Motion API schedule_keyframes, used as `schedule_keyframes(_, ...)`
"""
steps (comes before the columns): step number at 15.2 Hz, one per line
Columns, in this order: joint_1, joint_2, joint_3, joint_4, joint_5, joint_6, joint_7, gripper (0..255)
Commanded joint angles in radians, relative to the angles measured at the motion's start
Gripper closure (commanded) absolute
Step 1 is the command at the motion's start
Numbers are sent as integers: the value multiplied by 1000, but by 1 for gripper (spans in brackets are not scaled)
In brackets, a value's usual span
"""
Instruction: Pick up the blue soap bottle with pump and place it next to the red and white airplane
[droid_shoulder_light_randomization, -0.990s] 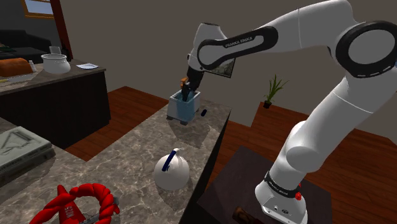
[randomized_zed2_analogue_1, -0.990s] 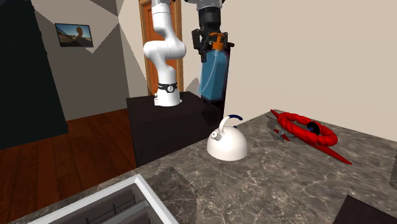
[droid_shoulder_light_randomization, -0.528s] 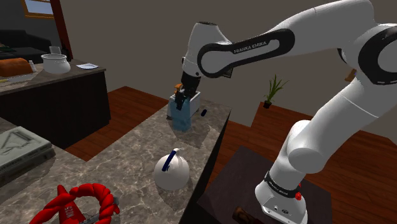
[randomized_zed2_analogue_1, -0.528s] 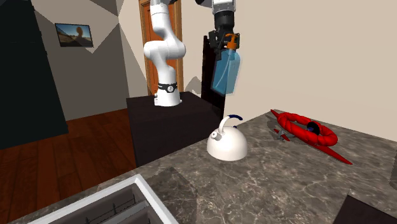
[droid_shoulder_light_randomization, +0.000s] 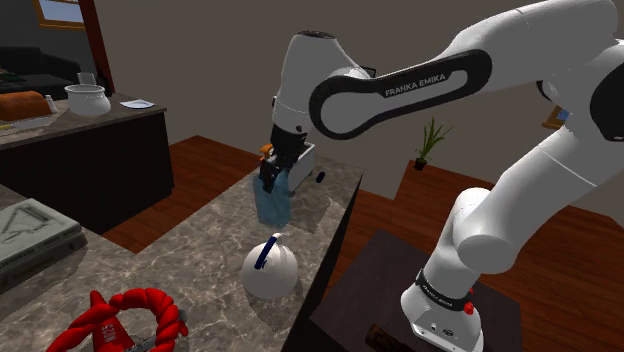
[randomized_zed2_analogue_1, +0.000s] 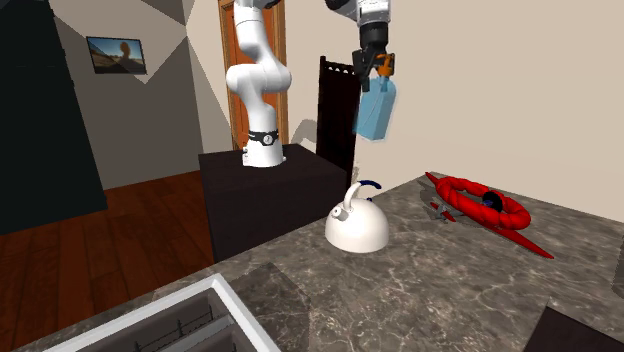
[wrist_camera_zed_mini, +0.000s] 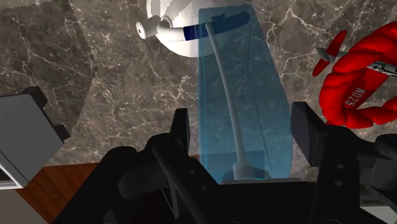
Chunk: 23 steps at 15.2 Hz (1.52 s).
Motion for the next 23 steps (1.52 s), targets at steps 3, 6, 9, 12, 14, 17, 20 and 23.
schedule_keyframes(3,35,7,73,14,4,-9,107,255)
schedule_keyframes(6,59,24,130,38,2,-19,189,255)
schedule_keyframes(9,80,52,188,73,-7,-31,273,255)
schedule_keyframes(12,98,90,246,118,-26,-45,361,255)
schedule_keyframes(14,109,123,286,153,-44,-55,422,255)
schedule_keyframes(17,127,182,343,216,-83,-74,518,255)
schedule_keyframes(20,149,256,398,289,-138,-99,620,255)
schedule_keyframes(23,182,345,445,373,-208,-133,727,255)
